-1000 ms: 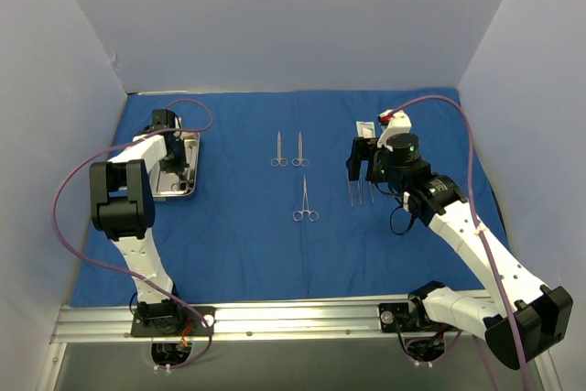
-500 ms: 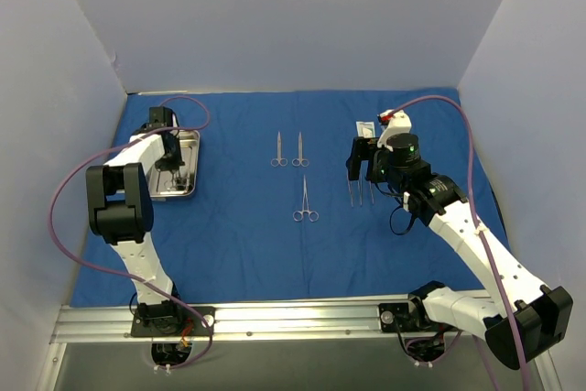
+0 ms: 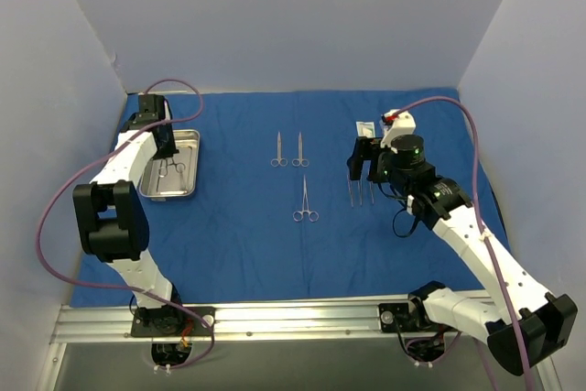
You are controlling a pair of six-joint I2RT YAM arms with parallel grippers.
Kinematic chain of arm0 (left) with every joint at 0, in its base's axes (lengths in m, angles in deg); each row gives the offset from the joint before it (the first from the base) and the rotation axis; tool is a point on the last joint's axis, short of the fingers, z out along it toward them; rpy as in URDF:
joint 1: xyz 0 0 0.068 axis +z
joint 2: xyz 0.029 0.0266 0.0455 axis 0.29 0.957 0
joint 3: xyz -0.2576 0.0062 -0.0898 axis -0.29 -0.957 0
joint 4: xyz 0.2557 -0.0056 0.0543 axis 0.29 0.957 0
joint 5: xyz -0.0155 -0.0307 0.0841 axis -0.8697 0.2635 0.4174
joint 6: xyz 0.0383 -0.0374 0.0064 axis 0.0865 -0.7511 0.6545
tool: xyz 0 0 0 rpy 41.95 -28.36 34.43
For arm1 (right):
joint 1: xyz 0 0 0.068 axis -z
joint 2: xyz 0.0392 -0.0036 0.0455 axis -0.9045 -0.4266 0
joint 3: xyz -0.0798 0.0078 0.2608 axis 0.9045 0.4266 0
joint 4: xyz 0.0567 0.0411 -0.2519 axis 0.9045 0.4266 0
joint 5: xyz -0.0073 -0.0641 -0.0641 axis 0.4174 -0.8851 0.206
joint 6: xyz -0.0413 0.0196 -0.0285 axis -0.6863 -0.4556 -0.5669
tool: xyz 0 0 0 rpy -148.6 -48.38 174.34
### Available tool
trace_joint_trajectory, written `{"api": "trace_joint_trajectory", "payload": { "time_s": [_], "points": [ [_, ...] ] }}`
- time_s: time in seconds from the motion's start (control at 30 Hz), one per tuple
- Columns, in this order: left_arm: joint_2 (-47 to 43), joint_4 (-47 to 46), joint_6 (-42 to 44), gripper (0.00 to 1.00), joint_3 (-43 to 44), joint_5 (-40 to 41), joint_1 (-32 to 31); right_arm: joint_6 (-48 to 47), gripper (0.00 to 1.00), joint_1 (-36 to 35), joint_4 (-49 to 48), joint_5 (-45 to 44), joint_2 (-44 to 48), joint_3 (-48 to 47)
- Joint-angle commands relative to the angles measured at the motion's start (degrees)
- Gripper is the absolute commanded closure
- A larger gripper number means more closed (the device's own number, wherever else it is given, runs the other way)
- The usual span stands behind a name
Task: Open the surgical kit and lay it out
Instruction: Pick up the medical item from the container, then place the medical item in the surgical kit.
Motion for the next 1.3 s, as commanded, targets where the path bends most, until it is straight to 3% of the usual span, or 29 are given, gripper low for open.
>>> {"api": "trace_joint_trajectory", "payload": {
  "time_s": [0.0, 0.3, 0.43, 0.67, 0.9, 1.27],
  "points": [
    [-6.2, 2.8, -2.7, 0.98, 1.1, -2.0, -2.2, 0.6, 0.18, 0.2, -0.9, 0.2, 2.1, -1.6],
    [-13.8, 3.2, -9.2, 0.98, -5.4, -3.0, -16.4, 0.2, 0.17, 0.2, 0.7, -1.1, 5.3, -2.0],
    [-14.1, 3.0, -13.6, 0.98, -6.7, -0.9, -26.3, 0.0, 0.17, 0.3, 1.9, -1.7, 6.9, -2.2],
    [-10.9, 0.2, -21.2, 0.98, -7.9, 1.7, -37.2, 0.3, 0.17, 0.3, 4.3, -2.6, 9.3, -2.2],
    [-3.8, -2.8, -25.8, 0.98, -8.4, 3.6, -42.9, 0.2, 0.16, 0.2, 6.6, -2.9, 10.5, -2.8],
    [3.8, -5.4, -26.0, 0.98, -7.5, 4.2, -44.3, -0.6, 0.16, 0.3, 8.0, -4.2, 11.3, -2.9]
  ]
}}
